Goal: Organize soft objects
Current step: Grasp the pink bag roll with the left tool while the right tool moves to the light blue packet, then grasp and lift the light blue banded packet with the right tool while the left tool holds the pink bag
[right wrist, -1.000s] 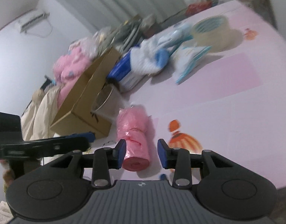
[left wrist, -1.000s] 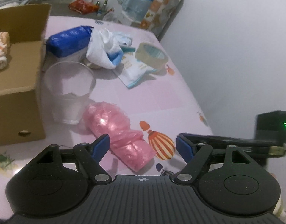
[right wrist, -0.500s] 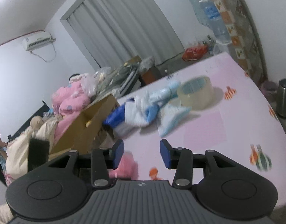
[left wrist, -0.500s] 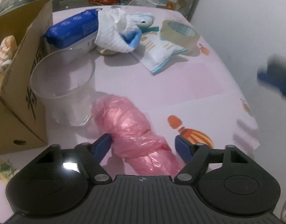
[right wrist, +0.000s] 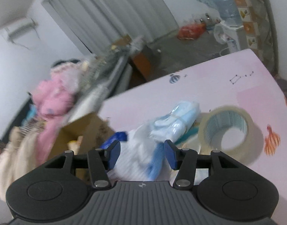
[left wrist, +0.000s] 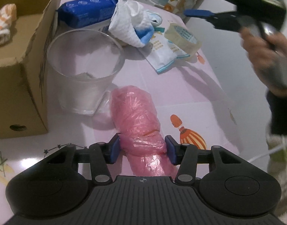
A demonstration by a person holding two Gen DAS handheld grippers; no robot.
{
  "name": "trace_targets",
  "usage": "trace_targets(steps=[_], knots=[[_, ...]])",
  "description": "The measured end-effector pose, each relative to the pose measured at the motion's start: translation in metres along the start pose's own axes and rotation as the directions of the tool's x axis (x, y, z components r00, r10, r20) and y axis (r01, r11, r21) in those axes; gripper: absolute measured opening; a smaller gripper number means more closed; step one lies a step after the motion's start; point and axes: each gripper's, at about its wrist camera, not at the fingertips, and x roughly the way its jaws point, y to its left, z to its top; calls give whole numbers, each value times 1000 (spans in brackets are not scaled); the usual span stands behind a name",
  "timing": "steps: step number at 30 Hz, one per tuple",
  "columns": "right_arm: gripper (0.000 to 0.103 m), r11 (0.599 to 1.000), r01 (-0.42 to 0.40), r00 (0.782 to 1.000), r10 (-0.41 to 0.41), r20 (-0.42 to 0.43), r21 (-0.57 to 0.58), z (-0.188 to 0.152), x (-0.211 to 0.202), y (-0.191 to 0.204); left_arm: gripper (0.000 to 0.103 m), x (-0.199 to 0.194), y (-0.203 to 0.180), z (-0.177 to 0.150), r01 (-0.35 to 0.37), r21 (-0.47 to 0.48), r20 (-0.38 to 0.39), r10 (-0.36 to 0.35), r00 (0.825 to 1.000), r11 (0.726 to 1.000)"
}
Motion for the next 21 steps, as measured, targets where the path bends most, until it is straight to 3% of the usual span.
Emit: trace_targets(steps=[7,13,21], knots=[[52,988,149,983,-144,-114,41,33,71,-10,49,0,17,3,70,-63,-3,-70,998,996],[52,966,246,949,-224,-224,77,37,111,-21,49,0,30,6,102,-112,11,-101,995,988],[65,957,268,942,-236,-239,111,43,134,-25,49,-3,33,3,124,-127,16,-123,992,984]])
